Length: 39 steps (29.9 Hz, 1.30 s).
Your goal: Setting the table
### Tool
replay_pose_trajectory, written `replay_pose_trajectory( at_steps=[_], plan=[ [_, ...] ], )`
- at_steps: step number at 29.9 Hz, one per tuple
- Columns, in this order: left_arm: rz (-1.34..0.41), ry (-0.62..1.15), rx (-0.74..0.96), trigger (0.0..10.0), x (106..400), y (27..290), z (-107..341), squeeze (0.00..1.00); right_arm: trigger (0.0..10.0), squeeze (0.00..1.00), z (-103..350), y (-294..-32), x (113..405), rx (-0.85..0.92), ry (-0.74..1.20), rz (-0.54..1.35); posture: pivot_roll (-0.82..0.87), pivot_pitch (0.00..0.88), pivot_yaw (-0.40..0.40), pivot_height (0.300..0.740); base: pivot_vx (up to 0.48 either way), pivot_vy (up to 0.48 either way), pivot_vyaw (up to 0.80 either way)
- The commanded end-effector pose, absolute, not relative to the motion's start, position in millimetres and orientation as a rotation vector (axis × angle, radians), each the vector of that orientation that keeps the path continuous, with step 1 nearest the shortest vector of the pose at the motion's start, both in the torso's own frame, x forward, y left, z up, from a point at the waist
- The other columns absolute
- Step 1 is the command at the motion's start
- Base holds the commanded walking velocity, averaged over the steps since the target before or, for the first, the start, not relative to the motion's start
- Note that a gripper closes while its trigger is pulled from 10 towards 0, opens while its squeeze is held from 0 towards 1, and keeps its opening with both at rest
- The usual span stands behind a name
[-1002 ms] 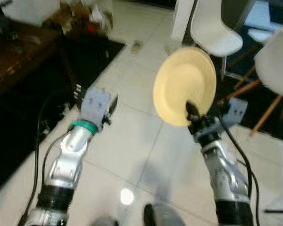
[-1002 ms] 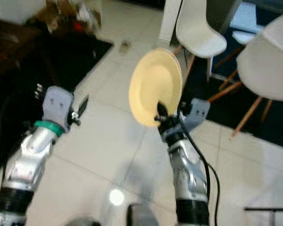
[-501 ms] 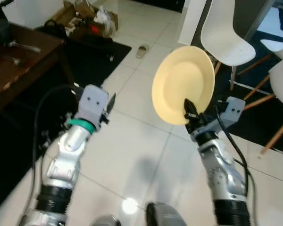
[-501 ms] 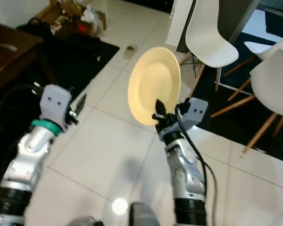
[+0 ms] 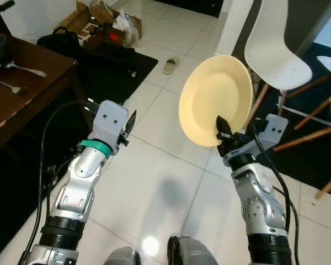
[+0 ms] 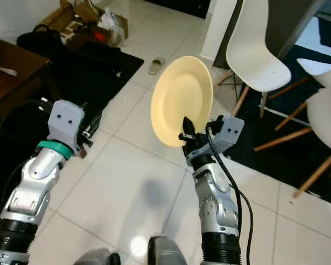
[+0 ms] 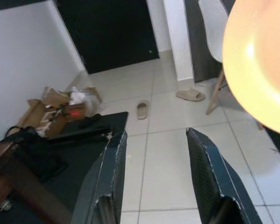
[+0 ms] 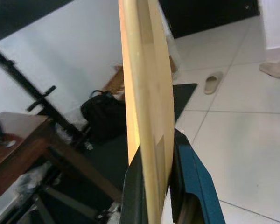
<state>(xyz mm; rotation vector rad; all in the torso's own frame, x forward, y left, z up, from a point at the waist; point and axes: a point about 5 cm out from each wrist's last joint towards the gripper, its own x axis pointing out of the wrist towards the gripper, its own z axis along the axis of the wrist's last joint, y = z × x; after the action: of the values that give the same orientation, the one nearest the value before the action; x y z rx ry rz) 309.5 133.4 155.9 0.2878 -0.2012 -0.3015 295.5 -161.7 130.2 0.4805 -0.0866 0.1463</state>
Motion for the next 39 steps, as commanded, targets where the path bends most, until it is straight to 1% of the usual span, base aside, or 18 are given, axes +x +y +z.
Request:
replay_pose_trajectory(
  at_steps=[1,21,22,29,39],
  plan=[
    [-0.304,-0.183,0.293,10.0,307.5,134.6,151.0,0.07,10.0,0.0,132.9,-162.7,295.4,0.487,-0.105,0.141,0.0,0.0,0.014,0.74,0.458,0.0,0.0],
    [-0.311,-0.19,0.29,10.0,308.2,133.3,152.6,0.07,10.0,0.0,134.6,-162.1,297.3,0.47,-0.115,0.13,0.0,0.0,0.016,0.74,0.458,0.0,0.0],
    [-0.316,-0.208,0.289,10.0,306.7,132.6,156.7,0.02,10.0,0.0,135.5,-161.3,297.7,0.468,-0.119,0.141,0.0,0.0,0.014,0.74,0.0,0.0,0.8],
    [-0.326,-0.256,0.274,10.0,301.0,131.9,169.5,0.01,10.0,0.0,137.7,-157.3,298.0,0.473,-0.128,0.18,0.01,0.0,0.013,0.74,0.0,0.0,0.8],
    [-0.332,-0.284,0.272,10.0,299.5,126.0,175.3,0.02,10.0,0.0,141.3,-153.3,298.9,0.48,-0.14,0.224,0.01,0.0,0.008,0.74,0.0,0.0,0.8]
  ],
)
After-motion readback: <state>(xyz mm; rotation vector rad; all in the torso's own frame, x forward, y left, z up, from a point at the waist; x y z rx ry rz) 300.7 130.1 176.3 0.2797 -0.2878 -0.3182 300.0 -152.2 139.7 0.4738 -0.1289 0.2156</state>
